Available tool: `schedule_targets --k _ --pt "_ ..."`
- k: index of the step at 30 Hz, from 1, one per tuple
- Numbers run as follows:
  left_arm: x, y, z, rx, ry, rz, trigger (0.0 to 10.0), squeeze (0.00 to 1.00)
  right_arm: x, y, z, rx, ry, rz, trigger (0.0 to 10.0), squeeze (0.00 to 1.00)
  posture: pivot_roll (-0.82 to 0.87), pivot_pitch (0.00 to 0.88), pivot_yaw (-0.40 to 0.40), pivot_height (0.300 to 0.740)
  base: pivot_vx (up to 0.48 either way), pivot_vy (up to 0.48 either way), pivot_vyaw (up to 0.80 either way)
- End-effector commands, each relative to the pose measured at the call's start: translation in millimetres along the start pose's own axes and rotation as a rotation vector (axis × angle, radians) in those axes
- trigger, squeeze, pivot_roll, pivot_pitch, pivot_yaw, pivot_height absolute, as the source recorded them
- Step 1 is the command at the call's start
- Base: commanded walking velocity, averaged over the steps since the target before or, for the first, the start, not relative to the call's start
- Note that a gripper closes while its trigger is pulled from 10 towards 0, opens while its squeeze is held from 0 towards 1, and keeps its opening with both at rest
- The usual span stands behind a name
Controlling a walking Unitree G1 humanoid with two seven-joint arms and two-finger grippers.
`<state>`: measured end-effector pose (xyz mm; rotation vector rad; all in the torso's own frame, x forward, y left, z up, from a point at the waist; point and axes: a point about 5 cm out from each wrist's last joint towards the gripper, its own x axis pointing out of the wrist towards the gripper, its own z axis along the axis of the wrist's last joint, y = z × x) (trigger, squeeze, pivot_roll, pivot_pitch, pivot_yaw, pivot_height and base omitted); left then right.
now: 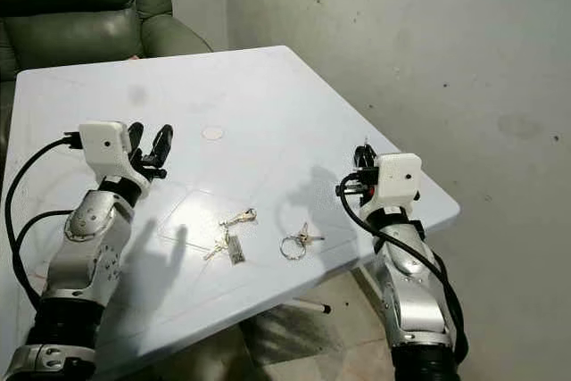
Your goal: Hang keys on a hook
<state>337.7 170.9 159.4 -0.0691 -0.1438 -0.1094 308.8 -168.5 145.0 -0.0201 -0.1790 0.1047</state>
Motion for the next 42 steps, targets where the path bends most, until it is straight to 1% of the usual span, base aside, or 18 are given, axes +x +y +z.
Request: schedule_targets --k 1,3,7,9,17,22,30,31,35,36,37,38,42 --pt "3.8 -5.0 3.5 -0.007 -0.017 -0.012 10.0 0.00 0.1 -2.1 1.8 -0.013 -0.006 -0.004 10.0 0.00 -0.09 0.000 -0.047 0.740 0.000 0.000 -0.69" --pt "4.1 -5.5 3.3 -0.015 -0.014 -0.011 10.0 0.00 0.3 -1.9 1.9 -0.014 -0.006 -0.003 10.0 0.00 -0.09 0.000 -0.048 0.740 0.000 0.000 -0.69" --pt "4.7 -2.9 2.2 0.028 -0.009 0.026 10.0 0.00 0.0 -2.2 1.1 -0.019 -0.002 0.002 10.0 0.00 -0.09 0.000 -0.051 0.740 0.000 0.000 -0.69" --pt "4.9 -2.5 1.5 0.018 -0.003 0.027 10.0 0.00 -0.1 -2.2 1.1 -0.020 -0.001 0.005 10.0 0.00 -0.09 0.000 -0.051 0.740 0.000 0.000 -0.69" --pt "4.2 -1.6 2.5 0.025 -0.015 0.029 10.0 0.00 0.7 -2.6 0.8 -0.025 0.001 0.008 10.0 0.00 -0.08 0.000 -0.052 0.740 0.000 0.000 -0.68" --pt "3.9 -2.0 2.5 0.024 -0.018 0.021 10.0 0.00 0.1 -0.5 0.3 -0.022 0.002 0.012 10.0 0.00 -0.08 0.000 -0.052 0.740 0.000 0.000 -0.68" --pt "4.1 -2.9 2.6 0.030 -0.019 0.008 10.0 0.00 -0.1 -1.5 0.1 -0.023 0.004 0.011 10.0 0.00 -0.08 0.000 -0.052 0.740 0.000 0.000 -0.68" --pt "4.1 -3.2 2.8 0.045 -0.018 0.005 10.0 0.00 0.0 -1.3 0.2 -0.023 0.005 0.012 10.0 0.00 -0.08 0.000 -0.052 0.740 0.000 0.000 -0.68" --pt "4.2 -4.9 3.4 0.061 -0.019 -0.015 10.0 0.00 0.1 -0.5 0.5 -0.022 0.004 0.014 10.0 0.00 -0.08 0.000 -0.051 0.740 0.000 0.000 -0.68" --pt "4.2 -5.0 3.6 0.063 -0.019 -0.017 10.0 0.00 0.1 -0.5 0.6 -0.021 0.004 0.014 10.0 0.00 -0.08 0.000 -0.051 0.740 0.000 0.000 -0.68" --pt "4.2 -5.2 3.1 0.046 -0.016 -0.018 10.0 0.00 0.2 -0.5 0.7 -0.021 0.004 0.014 10.0 0.00 -0.08 0.000 -0.052 0.740 0.000 0.000 -0.68" --pt "4.6 -4.6 2.9 0.066 -0.012 -0.012 10.0 0.00 0.4 -0.6 0.8 -0.022 0.004 0.013 10.0 0.00 -0.08 0.000 -0.052 0.740 0.000 -0.480 -0.68" --pt "4.3 -5.0 5.0 0.019 -0.039 -0.012 10.0 0.00 0.9 -0.5 1.2 -0.022 0.003 0.013 10.0 0.00 -0.08 0.000 -0.053 0.740 0.000 -0.360 -0.68"
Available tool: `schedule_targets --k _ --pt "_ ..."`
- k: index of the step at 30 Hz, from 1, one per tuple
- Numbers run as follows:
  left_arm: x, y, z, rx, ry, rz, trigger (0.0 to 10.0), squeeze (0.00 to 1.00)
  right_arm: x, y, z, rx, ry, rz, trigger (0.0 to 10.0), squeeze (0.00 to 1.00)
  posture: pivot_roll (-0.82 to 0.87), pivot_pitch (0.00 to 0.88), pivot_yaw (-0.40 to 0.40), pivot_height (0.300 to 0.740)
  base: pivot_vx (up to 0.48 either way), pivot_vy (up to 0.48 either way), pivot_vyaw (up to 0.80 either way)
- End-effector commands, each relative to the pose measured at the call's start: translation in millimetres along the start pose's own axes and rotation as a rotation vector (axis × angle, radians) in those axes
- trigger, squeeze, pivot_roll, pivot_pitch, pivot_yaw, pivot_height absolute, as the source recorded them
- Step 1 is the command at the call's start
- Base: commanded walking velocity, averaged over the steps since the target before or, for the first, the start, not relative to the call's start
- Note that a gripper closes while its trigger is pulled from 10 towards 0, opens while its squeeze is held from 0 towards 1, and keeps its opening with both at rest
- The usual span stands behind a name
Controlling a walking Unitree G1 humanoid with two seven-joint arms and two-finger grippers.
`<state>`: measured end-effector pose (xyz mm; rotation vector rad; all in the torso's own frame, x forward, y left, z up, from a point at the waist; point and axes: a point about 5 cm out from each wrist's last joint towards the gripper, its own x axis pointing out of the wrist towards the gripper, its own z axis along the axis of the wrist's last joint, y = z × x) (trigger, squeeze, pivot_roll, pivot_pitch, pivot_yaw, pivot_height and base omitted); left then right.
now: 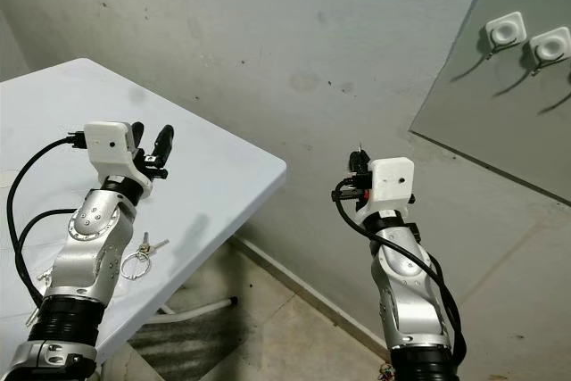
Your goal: Hang keys on a hook
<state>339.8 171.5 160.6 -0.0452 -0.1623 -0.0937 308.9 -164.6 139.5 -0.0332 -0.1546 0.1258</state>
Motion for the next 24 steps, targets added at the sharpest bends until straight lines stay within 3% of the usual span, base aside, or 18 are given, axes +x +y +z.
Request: schedule_targets --k 1,24 --pt "2.3 -4.6 4.6 -0.045 -0.021 -0.013 10.0 0.00 1.1 -5.0 6.5 -0.013 -0.021 -0.010 10.0 0.00 -0.08 0.000 -0.053 0.740 0.000 0.000 -0.68" --pt "2.0 0.0 -0.4 -0.046 0.034 0.040 10.0 0.00 2.3 -6.2 7.1 -0.015 -0.014 -0.014 10.0 0.00 -0.07 0.000 -0.064 0.740 0.000 0.000 -0.67"
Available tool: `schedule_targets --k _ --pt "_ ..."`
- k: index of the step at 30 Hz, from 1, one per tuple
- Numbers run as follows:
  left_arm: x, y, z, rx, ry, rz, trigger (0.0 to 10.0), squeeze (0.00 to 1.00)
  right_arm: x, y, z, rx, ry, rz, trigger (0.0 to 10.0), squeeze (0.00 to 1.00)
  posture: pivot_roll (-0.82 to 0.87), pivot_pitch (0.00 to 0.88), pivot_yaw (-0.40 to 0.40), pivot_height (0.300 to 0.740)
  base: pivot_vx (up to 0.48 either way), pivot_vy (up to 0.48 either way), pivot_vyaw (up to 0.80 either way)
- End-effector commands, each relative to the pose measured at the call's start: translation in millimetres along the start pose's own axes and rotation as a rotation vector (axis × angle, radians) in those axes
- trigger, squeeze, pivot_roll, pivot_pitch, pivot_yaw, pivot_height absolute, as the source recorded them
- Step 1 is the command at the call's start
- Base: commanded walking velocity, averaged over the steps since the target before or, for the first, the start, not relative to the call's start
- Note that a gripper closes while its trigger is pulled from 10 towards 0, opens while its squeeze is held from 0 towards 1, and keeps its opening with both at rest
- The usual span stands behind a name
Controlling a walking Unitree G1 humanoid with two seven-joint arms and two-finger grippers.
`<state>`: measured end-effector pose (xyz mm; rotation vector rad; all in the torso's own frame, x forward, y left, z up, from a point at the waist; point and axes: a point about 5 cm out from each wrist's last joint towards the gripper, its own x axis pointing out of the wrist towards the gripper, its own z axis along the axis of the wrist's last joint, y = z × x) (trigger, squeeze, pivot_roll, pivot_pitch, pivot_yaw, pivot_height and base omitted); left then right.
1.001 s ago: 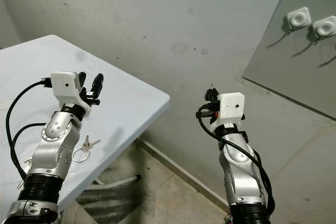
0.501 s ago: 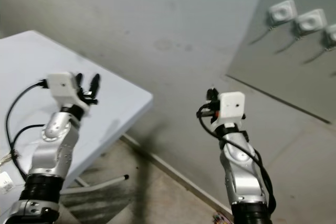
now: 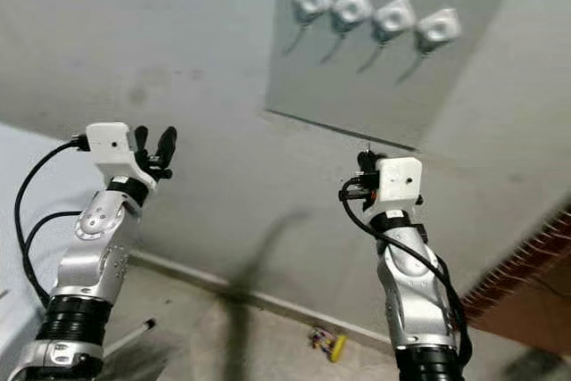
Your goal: Hang keys on a hook
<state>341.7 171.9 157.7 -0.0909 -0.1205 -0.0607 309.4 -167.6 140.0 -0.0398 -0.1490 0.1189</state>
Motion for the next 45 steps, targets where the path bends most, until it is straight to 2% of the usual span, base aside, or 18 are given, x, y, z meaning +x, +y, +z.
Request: schedule_targets --k 1,8,9,19,21,22,23,24,25,26,27,34,45 --pt "0.5 -1.1 2.7 -0.001 -0.002 0.001 10.0 0.00 2.3 -3.1 6.9 -0.008 -0.020 -0.007 10.0 0.00 -0.07 0.000 -0.062 0.740 0.000 0.000 -0.64" --pt "0.8 -3.0 1.9 -0.007 0.003 -0.007 10.0 0.00 2.2 -4.5 7.5 0.002 -0.027 -0.019 10.0 0.00 -0.08 0.000 -0.066 0.740 0.000 0.000 -0.64" --pt "0.8 -3.4 1.9 -0.008 0.003 -0.007 10.0 0.00 2.1 -4.9 8.2 0.023 -0.031 -0.022 10.0 0.00 -0.08 0.000 -0.067 0.740 0.000 0.000 0.00" --pt "1.0 -6.6 -2.1 -0.021 0.033 -0.010 10.0 0.00 3.2 -1.2 4.0 -0.012 0.038 -0.015 10.0 0.00 -0.09 0.000 -0.070 0.740 0.000 0.000 0.00" --pt "1.1 -6.8 -2.7 -0.020 0.039 -0.011 10.0 0.00 3.6 0.9 3.6 -0.014 0.054 0.005 10.0 0.00 -0.09 0.000 -0.071 0.740 0.000 0.000 0.00" --pt "1.2 -7.4 -3.1 -0.015 0.041 -0.016 10.0 0.00 3.9 6.5 3.5 0.056 0.080 0.071 10.0 0.00 -0.09 0.000 -0.071 0.740 0.000 0.000 0.00" --pt "0.5 -9.5 -2.7 0.000 0.035 -0.038 10.0 0.00 2.4 10.1 10.3 0.032 0.026 0.126 10.0 0.00 -0.09 0.000 -0.071 0.740 0.000 0.000 0.00" --pt "0.5 -9.5 -2.7 0.000 0.035 -0.038 10.0 0.00 2.4 10.1 10.3 0.032 0.026 0.126 10.0 0.00 -0.09 0.000 -0.071 0.740 0.000 0.000 0.00" --pt "-0.7 -12.6 -2.3 0.016 0.030 -0.063 10.0 0.00 -0.5 13.8 17.5 -0.050 -0.049 0.178 10.0 0.00 -0.09 0.000 -0.071 0.740 0.000 0.000 0.00" --pt "-1.6 -14.5 -2.3 0.024 0.029 -0.078 10.0 0.00 -2.3 16.3 18.4 -0.057 -0.059 0.212 10.0 0.00 -0.09 0.000 -0.071 0.740 0.000 0.000 0.00" --pt "-3.0 -16.6 -3.0 0.026 0.032 -0.093 10.0 0.00 -3.4 17.7 17.8 -0.020 -0.052 0.229 10.0 0.00 -0.09 0.000 -0.071 0.740 0.000 0.000 0.00" --pt "-14.0 -30.0 -4.9 0.058 0.034 -0.224 10.0 0.00 -5.9 26.3 22.3 -0.002 -0.072 0.294 10.0 0.00 -0.08 0.000 -0.069 0.740 0.000 0.000 0.00" --pt "-14.7 -27.4 0.2 0.056 0.024 -0.242 10.0 0.00 -8.2 35.7 27.4 0.035 -0.095 0.370 10.0 0.00 -0.08 0.000 -0.064 0.740 0.000 0.000 0.00"
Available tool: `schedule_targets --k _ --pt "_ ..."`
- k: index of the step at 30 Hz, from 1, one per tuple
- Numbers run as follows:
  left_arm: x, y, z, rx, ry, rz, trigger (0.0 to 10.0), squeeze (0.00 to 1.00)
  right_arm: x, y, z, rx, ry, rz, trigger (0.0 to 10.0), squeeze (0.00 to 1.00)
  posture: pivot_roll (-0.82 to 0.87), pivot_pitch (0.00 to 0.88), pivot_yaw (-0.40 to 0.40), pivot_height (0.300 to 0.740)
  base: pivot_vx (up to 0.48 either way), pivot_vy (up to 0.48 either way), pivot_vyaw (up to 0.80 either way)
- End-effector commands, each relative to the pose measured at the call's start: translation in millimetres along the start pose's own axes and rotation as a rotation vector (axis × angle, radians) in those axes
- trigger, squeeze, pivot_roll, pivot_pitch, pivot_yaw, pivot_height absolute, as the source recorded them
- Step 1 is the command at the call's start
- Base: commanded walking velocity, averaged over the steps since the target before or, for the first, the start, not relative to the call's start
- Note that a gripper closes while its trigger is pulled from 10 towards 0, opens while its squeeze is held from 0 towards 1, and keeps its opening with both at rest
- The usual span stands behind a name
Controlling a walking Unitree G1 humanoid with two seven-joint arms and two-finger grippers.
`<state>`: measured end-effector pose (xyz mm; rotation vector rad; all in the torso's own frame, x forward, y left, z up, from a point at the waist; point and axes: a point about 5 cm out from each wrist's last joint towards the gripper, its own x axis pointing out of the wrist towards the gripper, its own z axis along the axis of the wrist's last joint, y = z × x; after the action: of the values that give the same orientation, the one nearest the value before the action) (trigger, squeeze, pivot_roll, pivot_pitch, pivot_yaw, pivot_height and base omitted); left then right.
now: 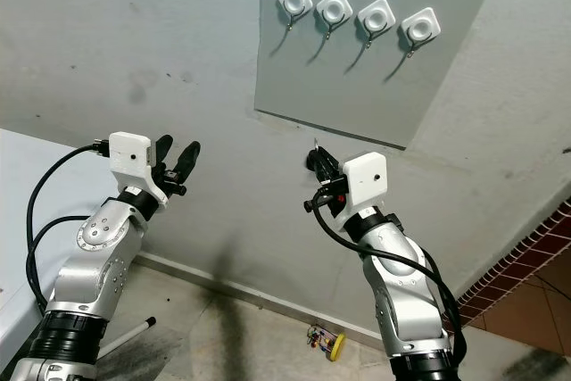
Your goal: Hang keys on a hook
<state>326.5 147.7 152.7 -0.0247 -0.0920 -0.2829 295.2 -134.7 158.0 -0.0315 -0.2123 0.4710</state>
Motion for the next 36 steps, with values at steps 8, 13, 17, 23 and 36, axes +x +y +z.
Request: schedule_targets --k 8,13,17,23,36 --pt "-5.1 -4.2 5.3 -0.002 -0.013 -0.037 10.0 0.00 -0.6 10.1 6.3 0.017 -0.018 0.071 10.0 0.00 -0.07 0.000 -0.066 0.740 0.171 0.000 0.00" --pt "-6.1 -4.6 5.3 -0.006 -0.011 -0.033 10.0 0.00 -1.2 11.8 5.7 0.024 -0.014 0.085 10.0 0.00 -0.07 0.000 -0.069 0.740 0.282 0.000 0.00" --pt "-6.9 -4.8 5.8 -0.010 -0.012 -0.031 10.0 0.00 -1.4 13.1 5.4 0.025 -0.011 0.094 10.0 0.00 -0.06 0.000 -0.070 0.740 0.292 0.000 0.00" --pt "-7.3 -4.8 6.7 -0.009 -0.011 -0.030 10.0 0.00 -2.1 14.0 5.4 0.027 -0.006 0.103 10.0 0.00 -0.06 0.000 -0.071 0.740 0.291 0.000 0.00" --pt "-6.7 -5.8 7.1 -0.017 -0.011 -0.027 10.0 0.00 -3.1 14.1 4.8 0.024 0.002 0.110 10.0 0.00 -0.07 0.000 -0.075 0.740 0.288 0.000 0.00"
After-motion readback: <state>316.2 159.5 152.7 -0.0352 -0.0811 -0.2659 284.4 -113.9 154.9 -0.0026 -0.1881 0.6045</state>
